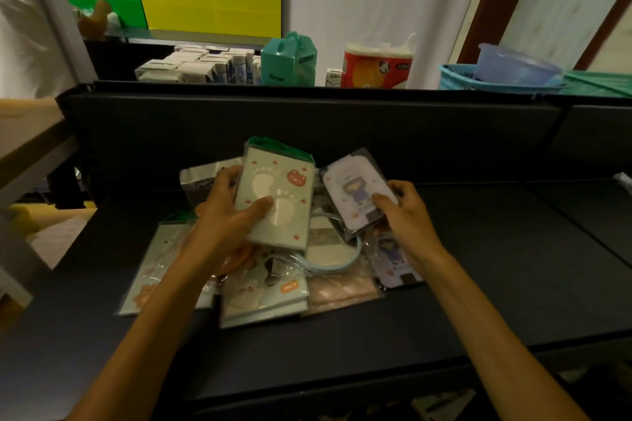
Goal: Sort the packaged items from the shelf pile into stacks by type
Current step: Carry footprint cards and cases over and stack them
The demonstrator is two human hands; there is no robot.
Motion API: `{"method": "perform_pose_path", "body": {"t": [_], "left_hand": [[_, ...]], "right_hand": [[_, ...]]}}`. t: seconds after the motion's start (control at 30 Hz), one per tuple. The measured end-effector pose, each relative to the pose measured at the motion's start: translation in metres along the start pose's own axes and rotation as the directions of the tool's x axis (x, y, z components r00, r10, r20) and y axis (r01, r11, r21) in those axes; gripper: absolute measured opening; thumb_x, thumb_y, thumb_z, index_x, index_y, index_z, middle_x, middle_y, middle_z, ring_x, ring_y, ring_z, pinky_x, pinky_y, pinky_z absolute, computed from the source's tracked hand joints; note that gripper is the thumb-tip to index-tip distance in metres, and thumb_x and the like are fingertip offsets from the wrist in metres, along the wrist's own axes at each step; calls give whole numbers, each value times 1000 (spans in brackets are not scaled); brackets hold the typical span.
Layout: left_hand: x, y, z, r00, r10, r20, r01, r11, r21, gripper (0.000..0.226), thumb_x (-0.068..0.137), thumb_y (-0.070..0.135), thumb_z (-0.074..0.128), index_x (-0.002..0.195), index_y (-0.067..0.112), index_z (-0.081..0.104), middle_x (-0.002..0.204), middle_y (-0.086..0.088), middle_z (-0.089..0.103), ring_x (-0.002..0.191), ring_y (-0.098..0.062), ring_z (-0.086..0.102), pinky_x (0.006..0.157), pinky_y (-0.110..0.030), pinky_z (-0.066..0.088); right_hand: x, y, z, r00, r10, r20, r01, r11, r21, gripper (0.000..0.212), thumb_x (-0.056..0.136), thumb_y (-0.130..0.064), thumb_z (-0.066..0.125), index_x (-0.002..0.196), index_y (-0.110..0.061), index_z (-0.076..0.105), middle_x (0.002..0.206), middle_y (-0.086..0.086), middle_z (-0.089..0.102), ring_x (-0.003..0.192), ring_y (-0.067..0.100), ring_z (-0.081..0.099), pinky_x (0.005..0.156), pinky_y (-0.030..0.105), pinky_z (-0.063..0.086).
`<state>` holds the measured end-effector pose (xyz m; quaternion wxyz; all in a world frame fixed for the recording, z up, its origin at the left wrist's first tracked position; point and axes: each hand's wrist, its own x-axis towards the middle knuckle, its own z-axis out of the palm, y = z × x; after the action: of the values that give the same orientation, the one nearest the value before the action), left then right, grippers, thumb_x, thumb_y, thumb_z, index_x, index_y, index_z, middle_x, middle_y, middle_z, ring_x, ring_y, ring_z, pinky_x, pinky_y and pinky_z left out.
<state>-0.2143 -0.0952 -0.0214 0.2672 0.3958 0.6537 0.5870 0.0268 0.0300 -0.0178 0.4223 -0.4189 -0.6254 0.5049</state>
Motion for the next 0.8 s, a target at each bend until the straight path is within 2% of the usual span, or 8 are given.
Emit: {"method": "perform_pose_path", "body": {"t": [0.07,0.1,0.23,0.33,0.47,0.57,0.67,0.8], "left_hand": [[-1,2,2,999,34,23,-34,999,24,58,76,35,73,118,53,38,121,2,55,101,-23,62,74,-47,57],[-1,3,4,998,51,36,-51,999,9,57,76,35,73,117,54,39,119,4,56,99,-20,64,71,-43,58],[-8,12,27,994,109,18,-108,993,-40,54,80,19,70,115,46,40,99,17,57,76,11,63,48,-14,50],[-14,21,52,992,116,41,-114,992,-48,56,81,14,69,120,40,38,101,20,57,83,5,63,54,-16,53],[-29,37,103,986,142,91,-141,990,-20,59,83,14,67,123,41,33,114,12,53,97,-8,61,68,-30,56],[-40,44,154,979,152,137,-151,988,-19,60,83,16,68,123,43,33,117,10,52,102,-12,60,75,-39,57],[-52,50,214,975,147,166,-142,989,-42,61,82,15,69,125,41,35,114,14,55,102,-10,60,73,-35,57],[-75,58,304,958,150,243,-140,988,-58,64,80,16,70,120,50,33,103,18,57,90,-2,63,60,-22,54]], "right_hand": [[-2,0,-14,1000,-18,-17,20,998,66,29,91,-20,58,119,-24,52,109,1,64,91,15,68,66,31,59],[-4,1,-22,999,-31,-23,33,995,90,31,91,-18,59,121,-23,53,109,1,65,93,15,68,68,32,59],[-8,9,-57,998,-35,-46,41,987,157,37,86,-11,63,120,-20,51,111,3,64,94,17,69,67,35,59],[-14,22,-87,994,-57,-92,67,991,116,39,87,-9,62,120,-23,46,115,1,62,95,14,68,67,30,59],[-26,35,-138,981,-151,-120,158,986,58,50,88,-9,61,129,-31,42,116,-11,64,101,7,65,70,23,56],[-36,40,-188,972,-178,-151,186,982,40,48,88,-12,62,127,-36,45,112,-17,67,100,6,65,69,20,55],[-48,47,-244,966,-168,-198,178,984,31,46,88,-11,61,122,-40,47,107,-25,66,97,4,66,67,17,54],[-68,60,-330,952,-149,-267,160,987,20,48,89,-8,60,129,-30,45,104,-27,66,96,2,66,65,16,53]]}}
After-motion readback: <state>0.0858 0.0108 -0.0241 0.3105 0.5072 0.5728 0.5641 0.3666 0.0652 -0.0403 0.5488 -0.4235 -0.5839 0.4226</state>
